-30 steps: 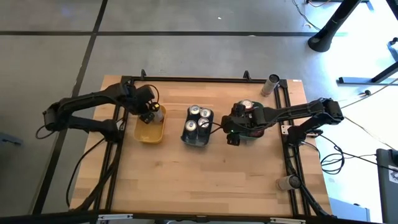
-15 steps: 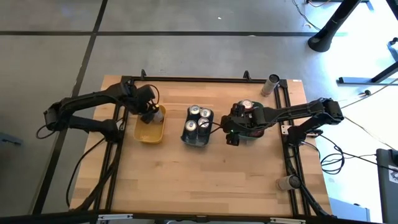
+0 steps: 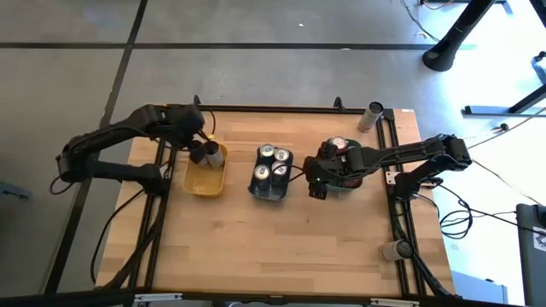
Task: Sort soda cans
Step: Put the white pink soda can into yellow bin
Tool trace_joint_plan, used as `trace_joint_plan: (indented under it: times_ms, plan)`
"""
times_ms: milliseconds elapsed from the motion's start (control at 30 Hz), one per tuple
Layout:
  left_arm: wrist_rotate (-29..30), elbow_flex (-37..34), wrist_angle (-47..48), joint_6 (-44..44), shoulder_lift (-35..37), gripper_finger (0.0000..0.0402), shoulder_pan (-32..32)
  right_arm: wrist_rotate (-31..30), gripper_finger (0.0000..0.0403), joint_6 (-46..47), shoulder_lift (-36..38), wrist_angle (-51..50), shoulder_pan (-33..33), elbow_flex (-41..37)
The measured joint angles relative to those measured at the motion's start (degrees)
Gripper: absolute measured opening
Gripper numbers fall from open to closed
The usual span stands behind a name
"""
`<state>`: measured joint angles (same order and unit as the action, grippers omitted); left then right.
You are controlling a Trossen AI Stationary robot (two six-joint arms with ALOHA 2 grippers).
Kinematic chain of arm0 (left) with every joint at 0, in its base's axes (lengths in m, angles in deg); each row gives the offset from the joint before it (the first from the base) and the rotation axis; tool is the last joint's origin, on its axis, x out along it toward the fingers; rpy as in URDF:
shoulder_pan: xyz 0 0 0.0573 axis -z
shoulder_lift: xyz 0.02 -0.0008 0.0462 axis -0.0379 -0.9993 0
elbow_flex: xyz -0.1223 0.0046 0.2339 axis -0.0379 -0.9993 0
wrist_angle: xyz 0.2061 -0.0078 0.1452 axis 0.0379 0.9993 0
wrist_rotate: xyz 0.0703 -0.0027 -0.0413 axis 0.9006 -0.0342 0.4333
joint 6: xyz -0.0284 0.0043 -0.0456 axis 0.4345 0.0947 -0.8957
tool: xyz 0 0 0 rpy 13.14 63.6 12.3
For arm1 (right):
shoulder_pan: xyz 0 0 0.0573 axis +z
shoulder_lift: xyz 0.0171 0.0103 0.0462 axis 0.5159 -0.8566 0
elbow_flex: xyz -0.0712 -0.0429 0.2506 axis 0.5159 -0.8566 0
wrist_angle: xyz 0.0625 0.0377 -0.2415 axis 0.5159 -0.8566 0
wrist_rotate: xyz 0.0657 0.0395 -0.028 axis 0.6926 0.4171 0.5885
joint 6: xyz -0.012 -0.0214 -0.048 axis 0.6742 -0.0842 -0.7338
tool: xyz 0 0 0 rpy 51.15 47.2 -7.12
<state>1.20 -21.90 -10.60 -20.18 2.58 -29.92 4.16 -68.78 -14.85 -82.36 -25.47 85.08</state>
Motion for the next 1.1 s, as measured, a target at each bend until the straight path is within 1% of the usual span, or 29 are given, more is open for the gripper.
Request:
trace_joint_plan:
  times_ms: [100,233,300,367,433,567,700,767,833,933,1100]
  plan:
    - [0.3,0.5,-2.0,0.8,2.4,0.0338,0.0,-5.9,0.0360,-0.2,-0.1,-2.8,-0.4,1.1]
    - [0.3,0.5,-4.0,1.4,5.8,0.0338,0.0,-16.8,0.0360,3.7,2.1,-8.9,-1.7,5.2]
    - [0.4,0.6,-4.7,1.2,7.2,0.0338,0.0,-19.4,0.0360,4.2,4.0,-9.7,-3.4,7.1]
    - [0.5,0.6,-4.9,1.6,8.2,0.0338,0.0,-19.5,0.0360,4.2,5.7,-10.2,-6.4,8.5]
    - [0.5,0.6,-5.6,2.2,9.0,0.0338,0.0,-19.2,0.0360,4.2,7.4,-10.8,-10.7,9.2]
    - [0.5,0.6,-6.0,2.2,9.3,0.0338,0.0,-18.0,0.0360,4.0,9.5,-10.8,-23.1,9.2]
    - [0.5,0.6,-6.0,2.2,9.3,0.0338,0.0,-17.3,0.0360,3.7,9.5,-10.8,-36.2,9.2]
    - [0.5,0.6,-6.0,2.2,9.3,0.0338,0.0,-17.3,0.0360,3.6,9.5,-10.5,-41.6,9.2]
    - [0.5,0.6,-6.0,2.0,9.3,0.0338,0.0,-17.3,0.0360,3.5,9.3,-10.5,-45.4,9.2]
    - [0.5,0.6,-6.0,1.9,9.3,0.0338,0.0,-17.1,0.0360,2.8,9.3,-10.8,-49.4,9.2]
    - [0.5,0.6,-7.1,2.2,9.3,0.0338,0.0,-13.9,0.0360,-0.5,8.8,-10.8,-53.5,9.2]
